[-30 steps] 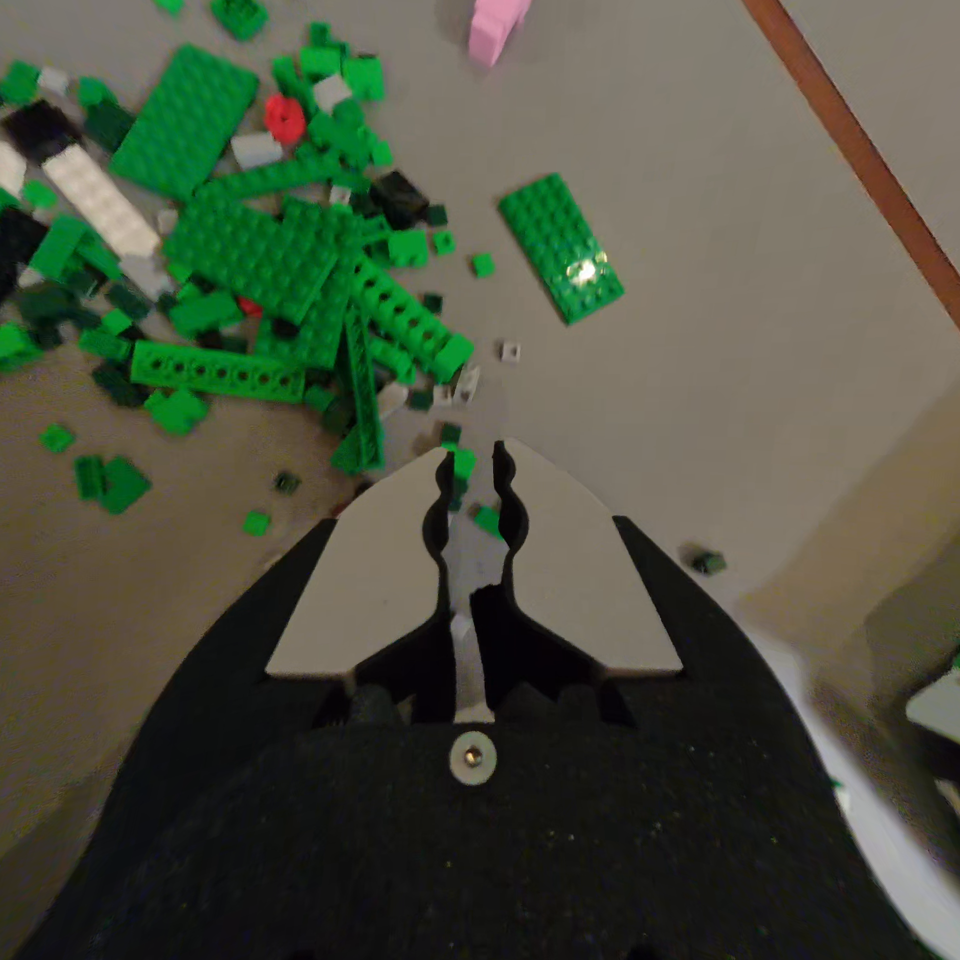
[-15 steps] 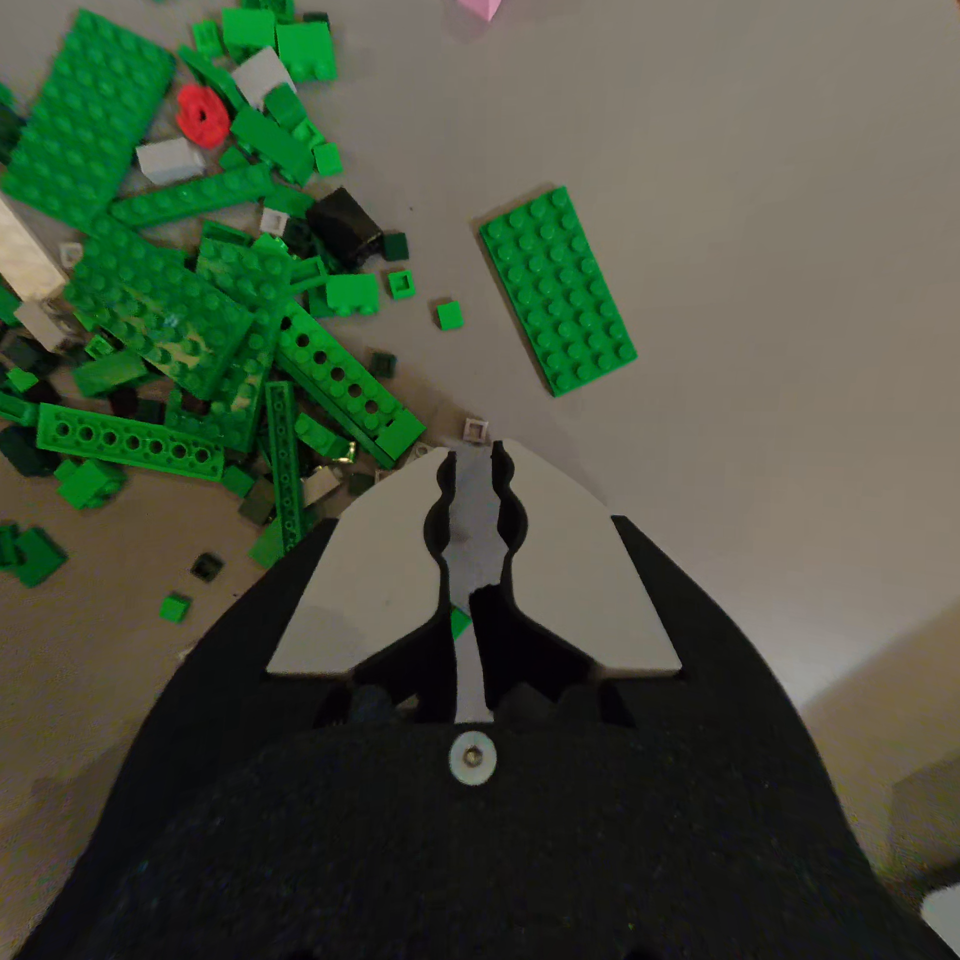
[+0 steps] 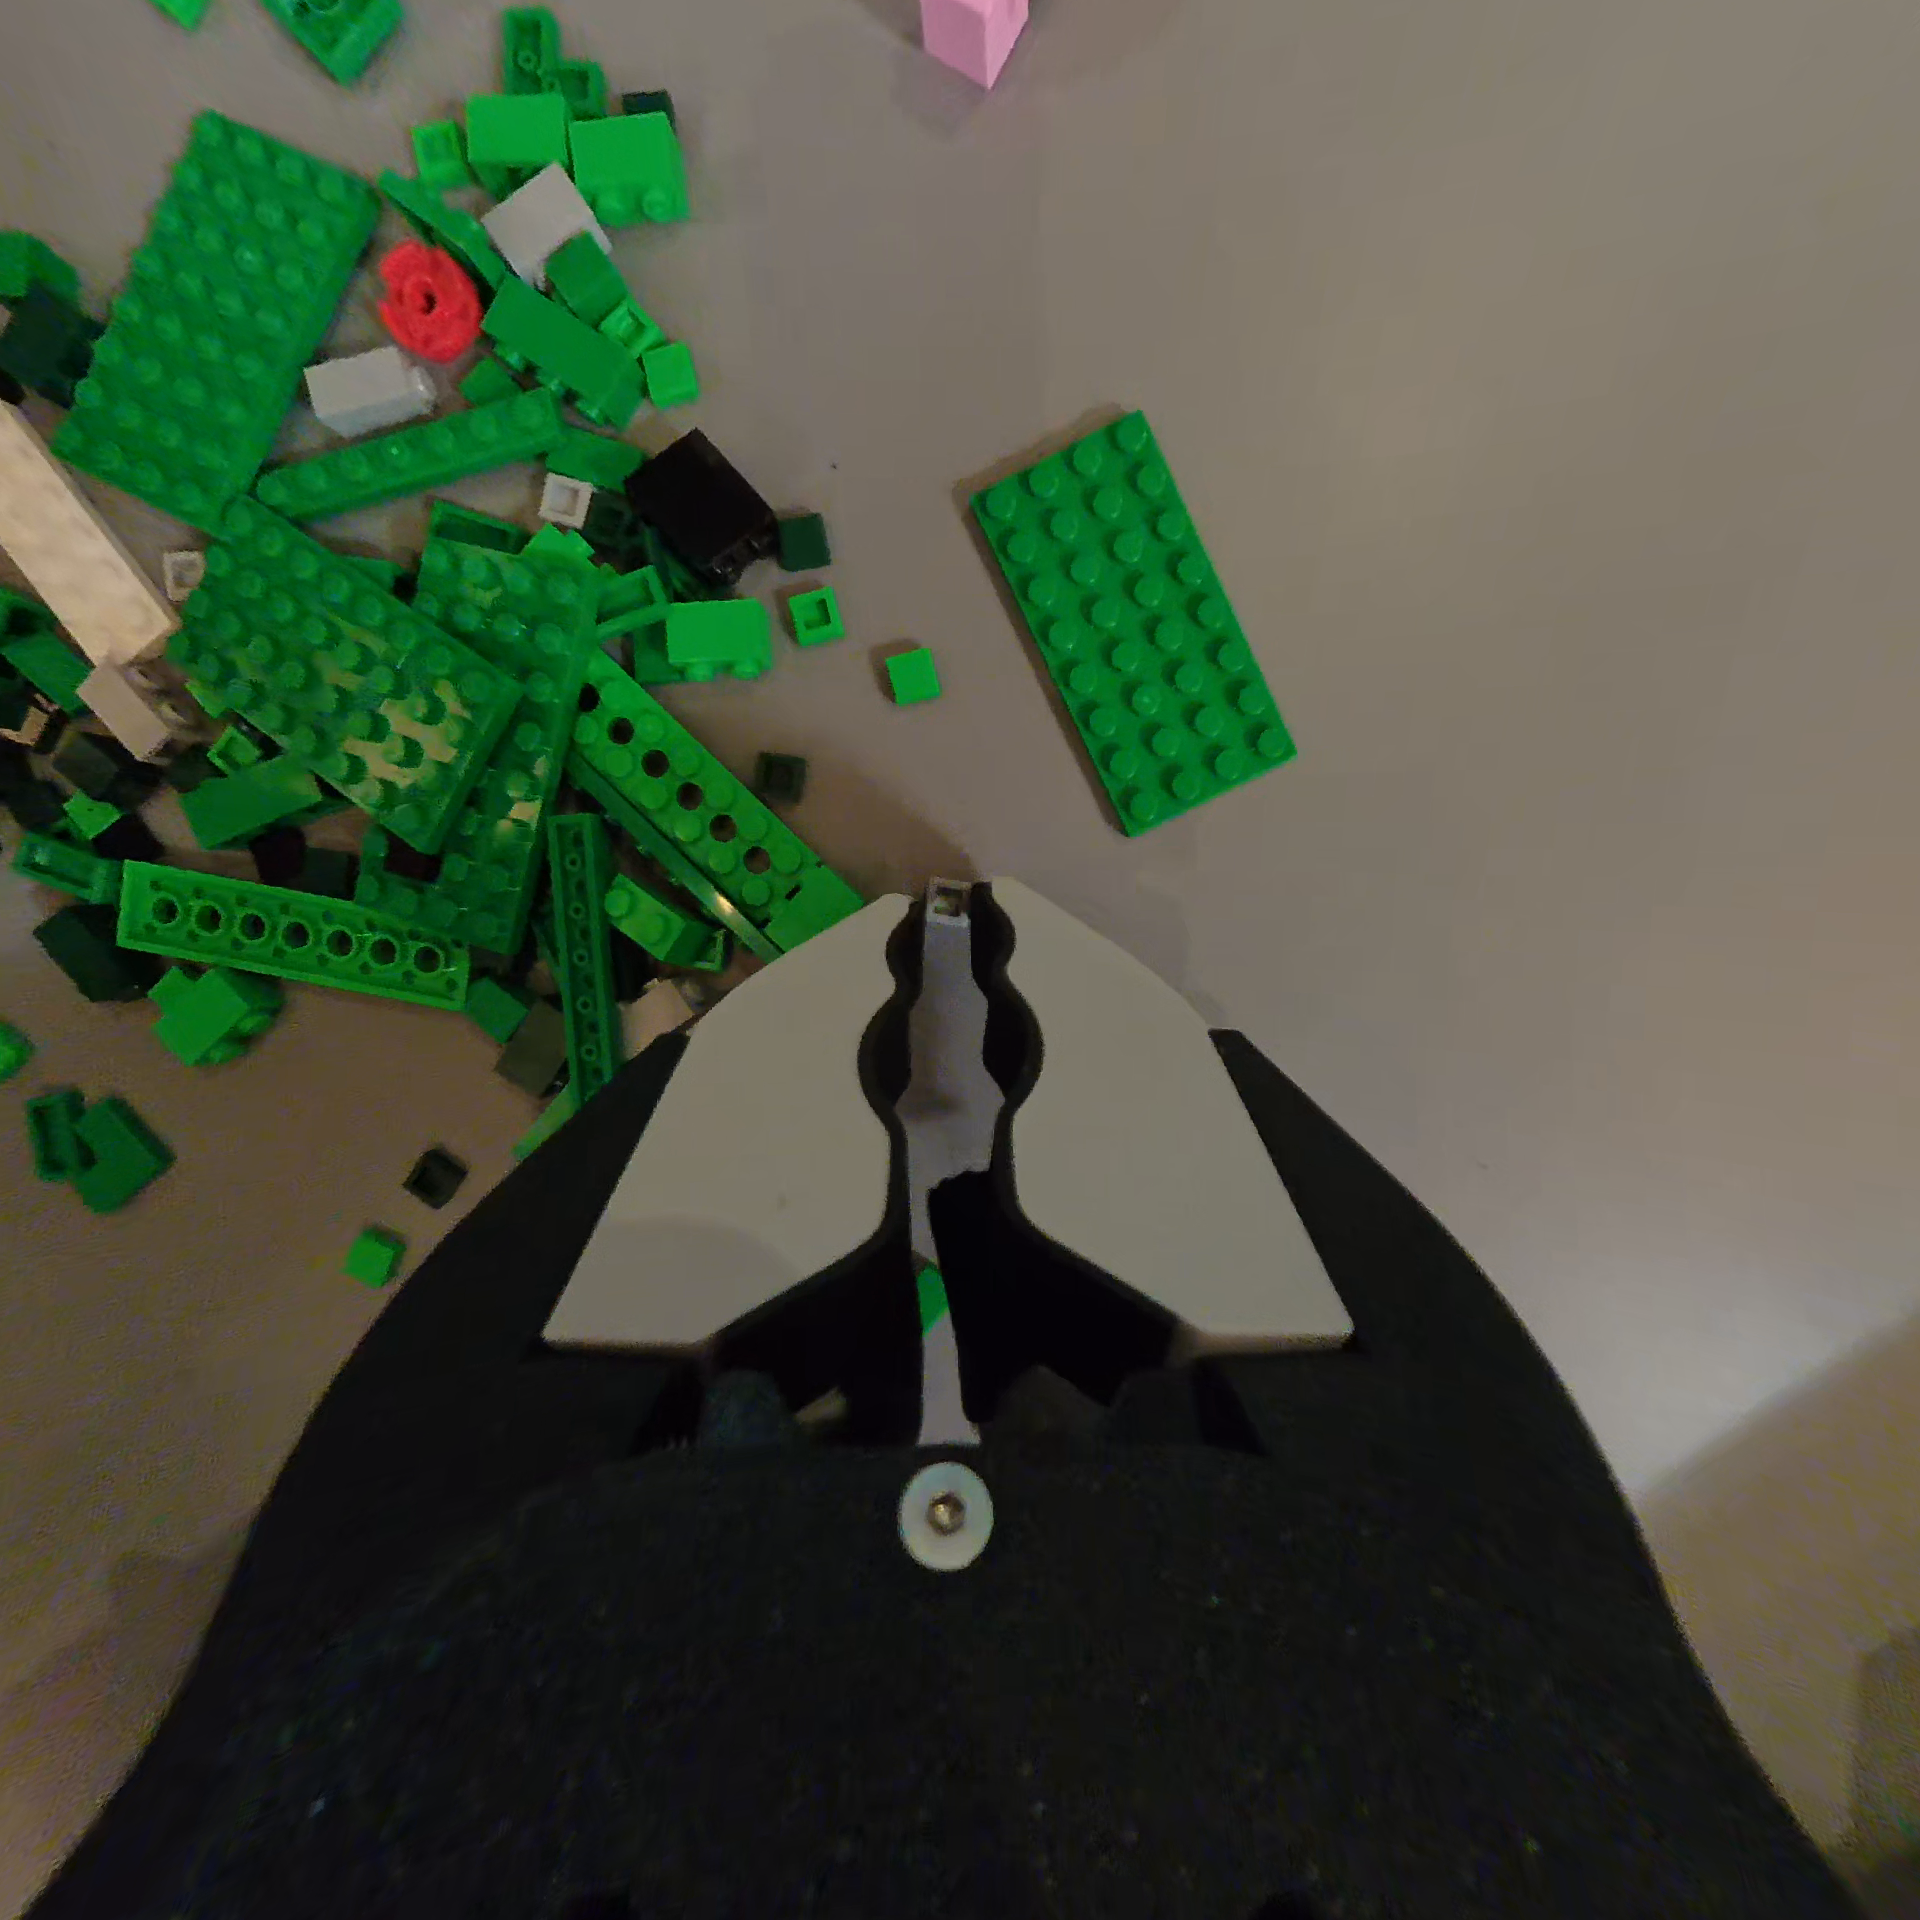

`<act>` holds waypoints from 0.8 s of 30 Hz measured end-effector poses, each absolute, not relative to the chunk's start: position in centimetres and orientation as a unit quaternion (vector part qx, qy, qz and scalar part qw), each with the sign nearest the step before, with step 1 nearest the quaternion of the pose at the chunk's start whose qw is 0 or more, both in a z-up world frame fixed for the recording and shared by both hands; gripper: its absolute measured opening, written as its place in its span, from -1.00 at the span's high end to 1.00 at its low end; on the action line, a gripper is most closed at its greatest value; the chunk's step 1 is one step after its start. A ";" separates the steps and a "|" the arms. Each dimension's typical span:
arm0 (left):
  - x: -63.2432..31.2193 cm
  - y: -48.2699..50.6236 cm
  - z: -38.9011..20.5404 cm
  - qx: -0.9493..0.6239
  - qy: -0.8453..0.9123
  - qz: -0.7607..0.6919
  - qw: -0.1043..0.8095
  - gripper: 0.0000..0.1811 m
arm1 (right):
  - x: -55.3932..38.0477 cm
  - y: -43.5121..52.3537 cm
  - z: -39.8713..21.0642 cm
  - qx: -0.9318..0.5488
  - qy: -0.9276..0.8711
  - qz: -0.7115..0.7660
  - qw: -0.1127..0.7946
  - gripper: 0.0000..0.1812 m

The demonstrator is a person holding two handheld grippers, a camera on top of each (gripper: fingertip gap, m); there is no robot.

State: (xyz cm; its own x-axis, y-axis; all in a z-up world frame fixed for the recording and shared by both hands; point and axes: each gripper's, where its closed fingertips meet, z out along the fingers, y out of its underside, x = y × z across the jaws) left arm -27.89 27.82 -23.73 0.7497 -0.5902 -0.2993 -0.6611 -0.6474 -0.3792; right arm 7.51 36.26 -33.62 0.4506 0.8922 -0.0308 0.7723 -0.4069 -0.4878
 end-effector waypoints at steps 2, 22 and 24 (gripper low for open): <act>-27.8 27.8 -23.8 -0.904 0.347 0.074 0.237 1.00 | 7.5 36.2 -33.6 -0.825 -0.506 0.140 0.210 0.91; -28.0 27.7 -23.7 -0.905 0.343 0.072 0.239 1.00 | 2.4 35.1 -29.8 -0.742 -0.578 0.152 0.303 0.92; -28.1 27.7 -23.7 -0.906 0.343 0.072 0.239 1.00 | -0.3 33.5 -27.7 -0.682 -0.613 0.200 0.345 0.92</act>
State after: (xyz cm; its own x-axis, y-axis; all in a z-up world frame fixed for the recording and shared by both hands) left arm -28.07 27.65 -23.66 0.7544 -0.5864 -0.2950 -0.6556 -0.6509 -0.3828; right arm -0.27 33.51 -27.73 0.1683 0.9743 0.1499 0.6989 -0.0107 -0.7151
